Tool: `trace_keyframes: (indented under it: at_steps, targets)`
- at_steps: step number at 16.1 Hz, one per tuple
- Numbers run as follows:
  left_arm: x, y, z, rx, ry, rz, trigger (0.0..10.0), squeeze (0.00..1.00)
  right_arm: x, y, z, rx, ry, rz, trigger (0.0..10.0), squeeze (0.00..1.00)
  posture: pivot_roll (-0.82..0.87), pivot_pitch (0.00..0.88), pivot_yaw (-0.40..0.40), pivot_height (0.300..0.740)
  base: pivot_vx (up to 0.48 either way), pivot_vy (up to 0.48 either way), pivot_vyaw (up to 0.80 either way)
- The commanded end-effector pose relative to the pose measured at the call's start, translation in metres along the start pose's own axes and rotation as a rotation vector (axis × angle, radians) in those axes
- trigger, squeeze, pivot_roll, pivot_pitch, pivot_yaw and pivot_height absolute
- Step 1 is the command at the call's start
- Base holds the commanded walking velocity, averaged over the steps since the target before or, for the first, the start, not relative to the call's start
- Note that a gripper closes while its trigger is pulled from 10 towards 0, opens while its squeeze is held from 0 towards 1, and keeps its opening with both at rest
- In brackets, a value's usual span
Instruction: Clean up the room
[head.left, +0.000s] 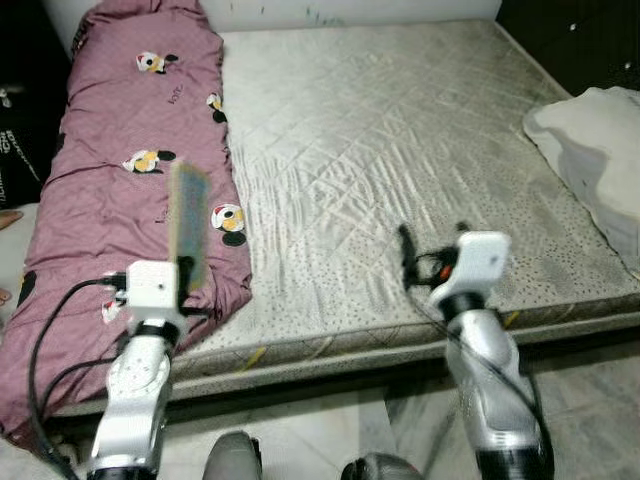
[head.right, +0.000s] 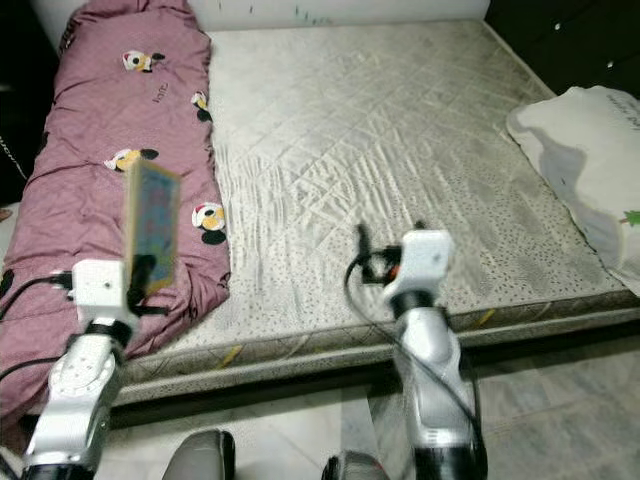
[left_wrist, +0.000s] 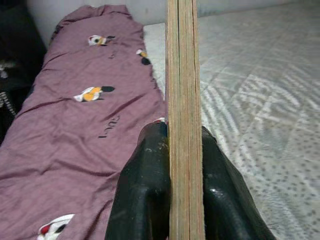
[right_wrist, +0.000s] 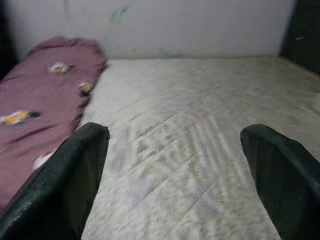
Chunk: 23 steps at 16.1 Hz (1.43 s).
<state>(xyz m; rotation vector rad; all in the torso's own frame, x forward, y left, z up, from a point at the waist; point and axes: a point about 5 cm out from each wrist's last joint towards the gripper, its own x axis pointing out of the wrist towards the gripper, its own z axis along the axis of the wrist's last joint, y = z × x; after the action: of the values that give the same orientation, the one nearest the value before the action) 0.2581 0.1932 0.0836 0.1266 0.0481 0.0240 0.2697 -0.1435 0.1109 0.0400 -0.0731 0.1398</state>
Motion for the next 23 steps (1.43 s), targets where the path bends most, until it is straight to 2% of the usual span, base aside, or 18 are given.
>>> trace_keyframes:
  at_steps: [1,2,4,7,8,11,15,23]
  targets:
    - [0.003,-0.001,0.013,0.021,-0.067,-0.008,10.0,0.0,-0.006,0.003,0.0,-0.005,-0.005,0.038,10.0,0.0,0.02,0.094,-0.037,0.74,0.0,0.0,0.0]
    - [0.003,0.0,0.013,0.013,-0.068,-0.001,10.0,0.0,-0.01,0.002,-0.004,-0.027,0.025,0.043,10.0,0.0,0.02,0.1,-0.042,0.74,0.0,0.0,0.0]
    - [0.002,0.004,0.011,-0.01,-0.057,0.044,10.0,0.0,-0.01,-0.004,0.0,-0.008,0.017,0.041,10.0,0.0,0.02,0.112,-0.043,0.74,0.0,0.0,0.4]
    - [0.003,0.0,0.014,-0.007,-0.065,0.019,10.0,0.0,-0.005,-0.008,0.001,-0.014,0.011,0.006,10.0,0.0,0.02,0.119,-0.042,0.74,0.0,0.0,0.8]
    - [0.004,0.0,0.014,-0.002,-0.066,0.016,10.0,0.0,-0.005,-0.009,0.001,0.011,0.015,-0.007,10.0,0.0,0.02,0.119,-0.041,0.74,0.0,0.0,0.8]
    - [0.005,-0.001,0.014,-0.017,-0.064,0.022,10.0,0.0,-0.008,-0.01,-0.001,0.061,0.022,-0.025,10.0,0.0,0.01,0.122,-0.041,0.74,0.0,0.0,0.0]
    - [0.004,-0.003,0.013,-0.019,-0.062,0.016,10.0,0.0,-0.008,-0.012,-0.003,0.059,0.03,-0.036,10.0,0.0,0.01,0.123,-0.041,0.74,0.0,0.0,0.0]
    - [0.005,-0.002,0.014,-0.023,-0.065,0.012,10.0,0.0,-0.006,-0.013,-0.005,0.052,0.037,-0.046,10.0,0.0,0.02,0.128,-0.042,0.74,0.0,-0.293,0.0]
